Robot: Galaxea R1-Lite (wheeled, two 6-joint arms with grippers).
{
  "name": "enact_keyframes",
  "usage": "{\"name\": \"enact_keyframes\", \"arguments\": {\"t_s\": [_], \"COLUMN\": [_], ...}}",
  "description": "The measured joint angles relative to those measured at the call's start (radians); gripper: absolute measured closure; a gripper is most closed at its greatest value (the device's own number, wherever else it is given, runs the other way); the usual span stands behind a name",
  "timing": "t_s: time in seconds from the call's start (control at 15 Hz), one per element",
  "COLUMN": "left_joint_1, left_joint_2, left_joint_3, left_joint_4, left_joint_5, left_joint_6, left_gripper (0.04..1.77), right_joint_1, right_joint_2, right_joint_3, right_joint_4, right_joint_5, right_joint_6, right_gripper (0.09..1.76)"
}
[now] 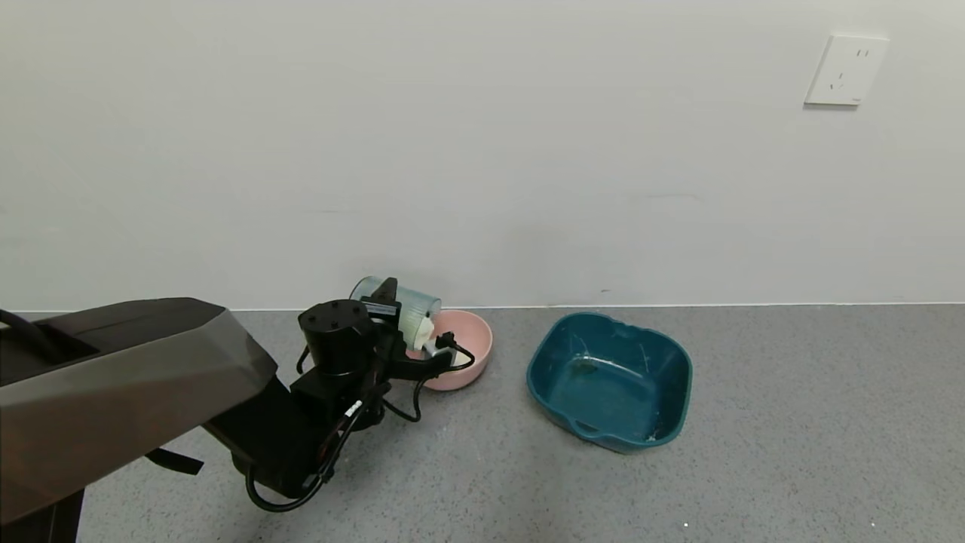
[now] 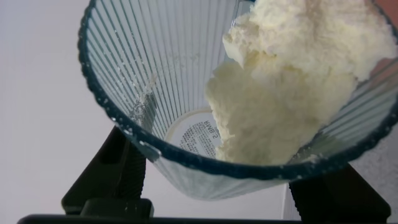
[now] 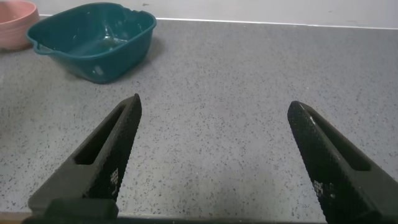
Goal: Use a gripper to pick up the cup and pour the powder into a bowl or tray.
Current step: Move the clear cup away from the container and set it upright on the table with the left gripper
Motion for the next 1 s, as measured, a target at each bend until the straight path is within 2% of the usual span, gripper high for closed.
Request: {"name": "enact_keyframes", "arguments": {"t_s": [0.33,0.53,0.8,1.0], "left_joint_1": [-0.004,-0.003,-0.007,0.002], "left_joint_2": [0.006,-0.001,-0.006,-0.019], "left_joint_3": [0.061,0.07,0.071,0.072], "left_joint_4": [0.0,0.0,0.0,0.0], "left_joint_5": [0.01,0.014,0.026,0.046], "left_joint_6": [-0.224,-0.329,-0.546,-0.65], "left_gripper": [0.52,0.52,0.52,0.53], "right_joint_1": [0.0,0.0,0.0,0.0], "right_joint_2": [0.0,0.0,0.0,0.0], "right_joint_3": [0.0,0.0,0.0,0.0], "right_joint_4": [0.0,0.0,0.0,0.0], "right_joint_5": [0.0,-0.001,-0.001,-0.001], "right_joint_6": [0.0,0.0,0.0,0.0], "right_gripper": [0.14,0.14,0.14,0.14]}}
